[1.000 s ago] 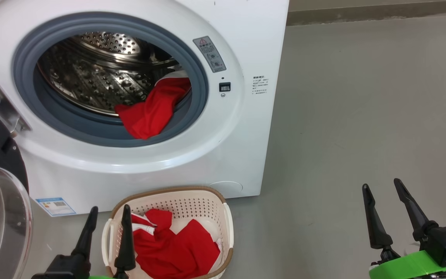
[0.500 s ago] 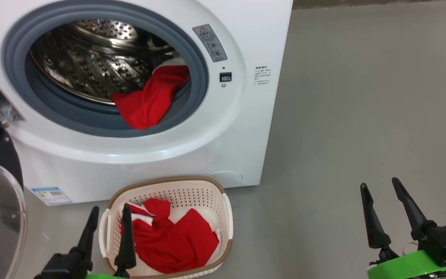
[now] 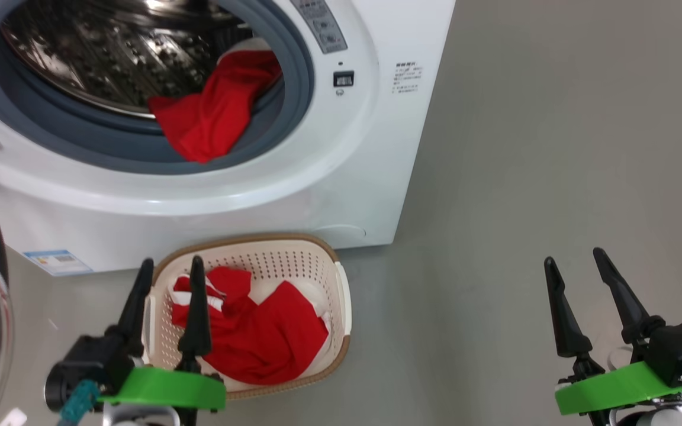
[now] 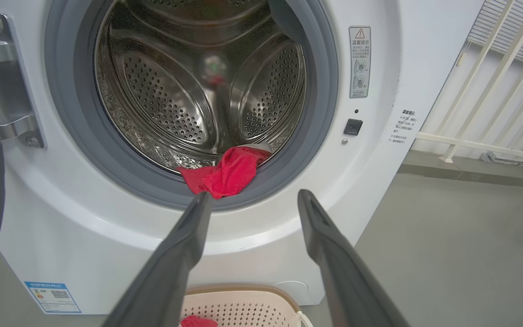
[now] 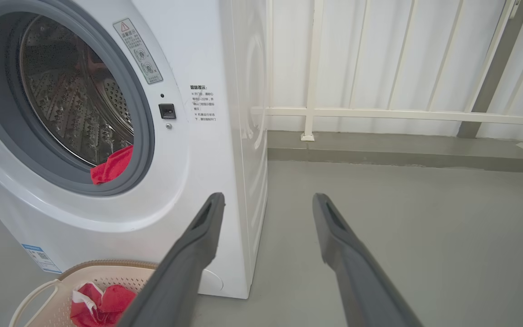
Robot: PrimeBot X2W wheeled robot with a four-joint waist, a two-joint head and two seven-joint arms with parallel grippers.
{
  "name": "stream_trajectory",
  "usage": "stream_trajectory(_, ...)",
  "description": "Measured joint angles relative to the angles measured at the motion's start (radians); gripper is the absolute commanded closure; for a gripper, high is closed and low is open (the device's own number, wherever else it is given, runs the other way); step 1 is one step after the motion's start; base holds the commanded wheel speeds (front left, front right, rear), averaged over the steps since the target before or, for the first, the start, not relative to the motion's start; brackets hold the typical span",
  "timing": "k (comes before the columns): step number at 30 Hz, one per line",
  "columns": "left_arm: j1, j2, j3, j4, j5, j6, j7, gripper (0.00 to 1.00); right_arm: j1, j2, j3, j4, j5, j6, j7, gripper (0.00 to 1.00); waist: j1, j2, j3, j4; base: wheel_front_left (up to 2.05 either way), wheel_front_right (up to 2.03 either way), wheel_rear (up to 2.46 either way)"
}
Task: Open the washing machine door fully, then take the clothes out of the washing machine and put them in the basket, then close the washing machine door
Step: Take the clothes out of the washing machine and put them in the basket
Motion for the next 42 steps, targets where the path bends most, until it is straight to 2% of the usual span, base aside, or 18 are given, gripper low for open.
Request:
stream_trajectory(7,-0.105,0.0,0.007,0.04,0.0,-0.001,0.0,0.0,-0.035,0.0,0.007,0.0,0.015,0.0,0.0,0.0,0.0,0.0,0.063,-0.011,0.0,0.0,0.0)
stream_trajectory(15,-0.247,0.025,0.027,0.102,0.014,-0.001,0.0,0.0,-0.072,0.0,0.014,0.0,0.032,0.0,0.0,0.0,0.0,0.0,0.13,-0.037,0.0,0.0,0.0)
stream_trajectory(22,-0.381,0.076,0.031,0.196,0.024,-0.001,0.016,0.0,-0.089,0.0,0.022,-0.001,0.052,0.0,0.0,0.0,0.0,0.0,0.182,-0.059,0.0,0.0,0.0)
stream_trajectory(38,-0.714,0.174,0.033,0.484,0.03,-0.055,0.074,0.0,-0.164,-0.001,0.06,0.0,0.06,0.0,0.0,0.0,0.0,0.0,0.298,-0.097,0.0,0.0,0.0)
stream_trajectory(42,-0.817,0.197,0.022,0.576,0.03,-0.088,0.118,0.0,-0.171,-0.001,0.066,0.0,0.06,0.0,0.0,0.0,0.0,0.0,0.33,-0.114,0.0,0.0,0.0)
